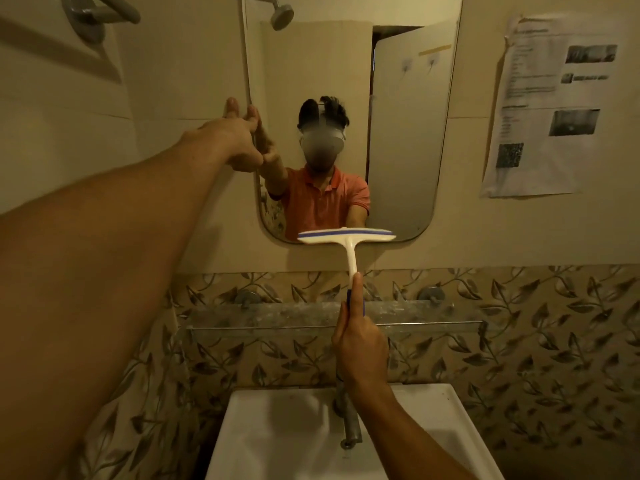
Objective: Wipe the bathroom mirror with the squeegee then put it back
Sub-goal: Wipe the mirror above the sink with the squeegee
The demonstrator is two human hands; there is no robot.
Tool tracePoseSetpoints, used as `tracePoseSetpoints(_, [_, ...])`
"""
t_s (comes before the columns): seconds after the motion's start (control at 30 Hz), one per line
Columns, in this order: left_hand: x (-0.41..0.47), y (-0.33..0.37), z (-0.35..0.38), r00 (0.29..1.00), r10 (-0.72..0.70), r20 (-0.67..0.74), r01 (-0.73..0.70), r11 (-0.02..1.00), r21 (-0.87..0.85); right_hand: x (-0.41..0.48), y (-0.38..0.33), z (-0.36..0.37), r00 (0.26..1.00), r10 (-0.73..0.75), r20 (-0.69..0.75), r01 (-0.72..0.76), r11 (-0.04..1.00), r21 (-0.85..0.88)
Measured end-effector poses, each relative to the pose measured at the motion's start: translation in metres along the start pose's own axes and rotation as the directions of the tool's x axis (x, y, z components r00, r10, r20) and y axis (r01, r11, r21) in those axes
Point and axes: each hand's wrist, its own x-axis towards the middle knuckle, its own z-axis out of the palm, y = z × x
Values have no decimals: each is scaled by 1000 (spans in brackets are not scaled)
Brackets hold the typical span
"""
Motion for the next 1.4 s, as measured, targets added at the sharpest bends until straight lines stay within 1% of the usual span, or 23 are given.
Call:
tracePoseSetpoints(0.17, [-4, 1, -2, 1000, 8, 22, -8, 1000, -4, -8, 2, -9, 999, 27, 18, -27, 1000, -15])
tracePoseSetpoints(0.27, [-6, 2, -4, 999, 11, 34, -11, 1000, -13, -6, 0, -19, 999, 31, 22, -32, 999, 40])
tracePoseSetpoints(0.37, [-6, 1, -6, 999, 8, 47, -7, 1000, -18, 7, -9, -36, 999, 22, -23, -19, 993, 114])
tracePoseSetpoints(0.43, [-7, 1, -5, 999, 5, 49, -4, 1000, -25, 28, -17, -46, 996, 29, -81, -16, 988, 154])
tracePoseSetpoints(0.53, [-12, 5, -5, 999, 0, 35, 1, 1000, -30, 66, -29, -60, 989, 43, -141, -27, 993, 115])
tracePoseSetpoints(0.63, [-18, 7, -7, 1000, -1, 23, 1, 1000, -25, 85, -38, -68, 993, 39, -107, -31, 996, 79])
tracePoseSetpoints(0.73, [-23, 7, -8, 1000, 7, 19, -6, 1000, -30, 84, -42, -61, 995, 67, -76, -63, 996, 59])
tracePoseSetpoints(0.83, [-24, 7, -7, 1000, 4, 6, -4, 1000, -29, 65, -41, -47, 995, 67, -79, -66, 998, 22])
tracePoseSetpoints(0.93, [-26, 8, -5, 1000, 12, -16, -12, 1000, -28, 35, -32, -32, 996, 83, -20, -83, 997, -5])
tracePoseSetpoints(1.07, [-26, 5, -4, 999, 24, -37, -25, 999, -27, 4, -24, -19, 992, 121, 45, -121, 993, 12])
tracePoseSetpoints(1.2, [-26, 2, -5, 999, 44, -31, -45, 999, -29, -15, -19, -19, 980, 160, 115, -156, 987, -41])
tracePoseSetpoints(1.3, [-25, 0, -6, 998, 50, -29, -51, 999, -19, -14, -29, -32, 986, 130, 105, -133, 991, 22])
tracePoseSetpoints(1.4, [-25, -1, -7, 998, 62, -17, -62, 998, -22, 13, -52, -49, 997, 72, 24, -74, 993, 96])
